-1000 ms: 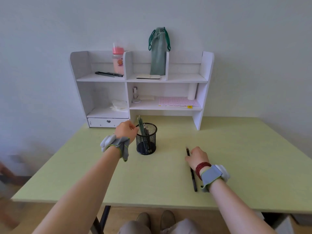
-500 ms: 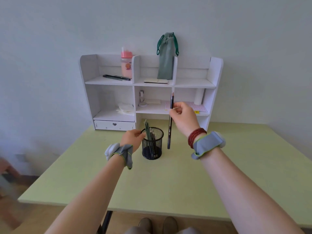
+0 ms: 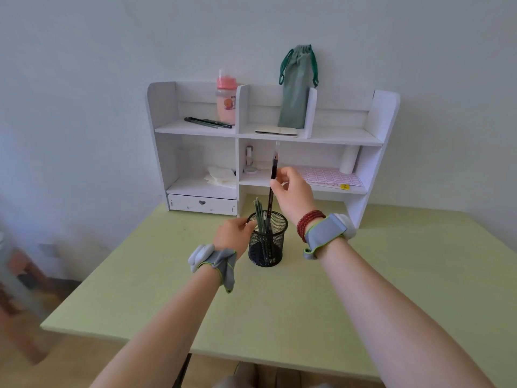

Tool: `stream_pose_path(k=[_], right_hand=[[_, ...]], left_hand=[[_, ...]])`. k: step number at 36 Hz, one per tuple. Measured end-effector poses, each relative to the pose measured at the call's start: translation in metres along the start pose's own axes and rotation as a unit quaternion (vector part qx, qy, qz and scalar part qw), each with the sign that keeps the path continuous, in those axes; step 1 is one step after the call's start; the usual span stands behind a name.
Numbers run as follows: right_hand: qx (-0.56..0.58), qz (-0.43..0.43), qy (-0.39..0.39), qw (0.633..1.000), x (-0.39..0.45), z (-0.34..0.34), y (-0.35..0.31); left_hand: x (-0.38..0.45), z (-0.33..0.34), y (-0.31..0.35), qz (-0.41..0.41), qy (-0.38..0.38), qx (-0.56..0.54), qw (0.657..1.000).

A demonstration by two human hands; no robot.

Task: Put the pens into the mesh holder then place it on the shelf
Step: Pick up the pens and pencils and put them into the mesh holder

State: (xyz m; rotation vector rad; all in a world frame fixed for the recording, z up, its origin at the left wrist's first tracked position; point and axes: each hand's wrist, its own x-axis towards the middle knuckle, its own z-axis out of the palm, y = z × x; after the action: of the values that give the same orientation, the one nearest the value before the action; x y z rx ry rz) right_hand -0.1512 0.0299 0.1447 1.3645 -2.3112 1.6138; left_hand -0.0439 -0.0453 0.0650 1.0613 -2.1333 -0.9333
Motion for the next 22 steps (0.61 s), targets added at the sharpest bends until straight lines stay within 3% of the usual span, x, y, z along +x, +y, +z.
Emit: stream_pose_path(k=[22], right_hand=[[-0.114, 0.044, -0.135, 0.983, -0.014, 0.028, 0.02]], left_hand=[[0.001, 0.004, -0.007, -0.008, 0.011, -0.063, 0.998]])
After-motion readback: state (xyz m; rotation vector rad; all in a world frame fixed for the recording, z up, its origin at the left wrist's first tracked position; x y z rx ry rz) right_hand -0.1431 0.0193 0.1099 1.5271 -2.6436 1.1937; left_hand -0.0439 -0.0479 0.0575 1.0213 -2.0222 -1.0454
